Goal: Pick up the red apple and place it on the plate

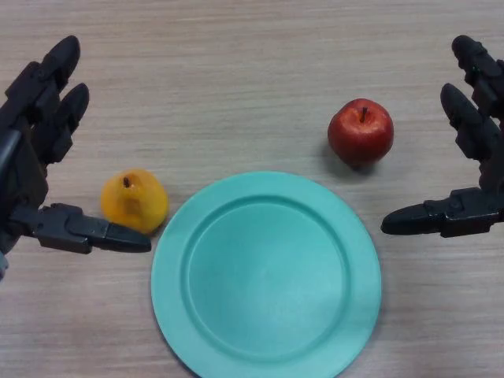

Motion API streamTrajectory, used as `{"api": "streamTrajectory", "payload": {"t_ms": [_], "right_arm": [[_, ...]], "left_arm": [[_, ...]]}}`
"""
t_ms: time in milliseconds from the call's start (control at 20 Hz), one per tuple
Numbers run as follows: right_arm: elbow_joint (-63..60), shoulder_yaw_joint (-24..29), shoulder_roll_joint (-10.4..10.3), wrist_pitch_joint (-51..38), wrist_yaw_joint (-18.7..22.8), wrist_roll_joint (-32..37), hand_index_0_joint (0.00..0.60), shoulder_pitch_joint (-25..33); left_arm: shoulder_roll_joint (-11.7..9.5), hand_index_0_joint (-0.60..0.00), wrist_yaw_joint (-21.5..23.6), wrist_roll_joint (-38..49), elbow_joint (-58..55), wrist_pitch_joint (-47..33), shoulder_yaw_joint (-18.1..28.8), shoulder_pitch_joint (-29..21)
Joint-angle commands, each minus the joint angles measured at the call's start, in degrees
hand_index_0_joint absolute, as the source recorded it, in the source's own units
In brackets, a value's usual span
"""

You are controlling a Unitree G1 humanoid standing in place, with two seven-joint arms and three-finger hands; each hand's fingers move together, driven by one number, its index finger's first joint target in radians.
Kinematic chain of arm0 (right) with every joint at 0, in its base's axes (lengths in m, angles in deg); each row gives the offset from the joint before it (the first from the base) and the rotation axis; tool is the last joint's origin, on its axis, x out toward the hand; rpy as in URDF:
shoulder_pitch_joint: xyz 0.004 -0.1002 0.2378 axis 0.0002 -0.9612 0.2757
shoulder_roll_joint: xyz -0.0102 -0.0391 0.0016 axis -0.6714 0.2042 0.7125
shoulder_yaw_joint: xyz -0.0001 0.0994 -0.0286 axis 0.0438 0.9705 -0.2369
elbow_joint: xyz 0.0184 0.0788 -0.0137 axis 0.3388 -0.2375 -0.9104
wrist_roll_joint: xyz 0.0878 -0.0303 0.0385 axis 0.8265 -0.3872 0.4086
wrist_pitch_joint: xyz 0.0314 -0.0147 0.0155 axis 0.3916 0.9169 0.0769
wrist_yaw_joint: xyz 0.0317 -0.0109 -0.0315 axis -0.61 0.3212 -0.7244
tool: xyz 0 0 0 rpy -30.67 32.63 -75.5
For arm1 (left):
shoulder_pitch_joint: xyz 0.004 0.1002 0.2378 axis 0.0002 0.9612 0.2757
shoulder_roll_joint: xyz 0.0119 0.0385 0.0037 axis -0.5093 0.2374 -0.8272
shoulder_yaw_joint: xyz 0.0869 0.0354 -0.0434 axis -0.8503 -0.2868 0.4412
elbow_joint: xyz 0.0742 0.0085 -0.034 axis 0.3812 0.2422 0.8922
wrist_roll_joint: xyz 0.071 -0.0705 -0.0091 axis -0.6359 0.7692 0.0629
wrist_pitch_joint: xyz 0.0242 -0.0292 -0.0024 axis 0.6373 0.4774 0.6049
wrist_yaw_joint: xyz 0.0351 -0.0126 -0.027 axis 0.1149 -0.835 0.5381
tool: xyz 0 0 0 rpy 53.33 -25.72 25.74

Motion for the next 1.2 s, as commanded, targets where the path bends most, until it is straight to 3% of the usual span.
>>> {"api": "streamTrajectory", "payload": {"t_ms": [50,300,600,1050,1200], "right_arm": [[1.75,2.79,2.34,-9.51,-0.20,-0.64,0.000,3.04],[-0.83,1.85,2.37,-11.44,0.08,-2.54,0.000,4.84],[-12.80,0.17,2.64,-17.78,-1.14,-5.05,0.000,12.02],[-44.55,-3.60,0.44,-34.37,1.39,-15.33,0.000,26.93],[-50.75,-3.80,0.19,-38.20,2.50,-16.95,0.000,28.95]], "left_arm": [[-2.53,0.000,1.04,4.16,-4.74,-1.72,4.01,-2.88],[-3.05,0.000,4.47,5.97,-4.67,-2.03,2.94,-4.95],[-3.17,0.000,5.56,7.06,-3.40,-1.61,3.19,-4.55],[-4.11,0.000,5.57,5.84,0.72,-6.03,3.91,-4.92],[-3.84,0.000,5.74,4.44,2.31,-7.46,3.70,-4.77]]}}
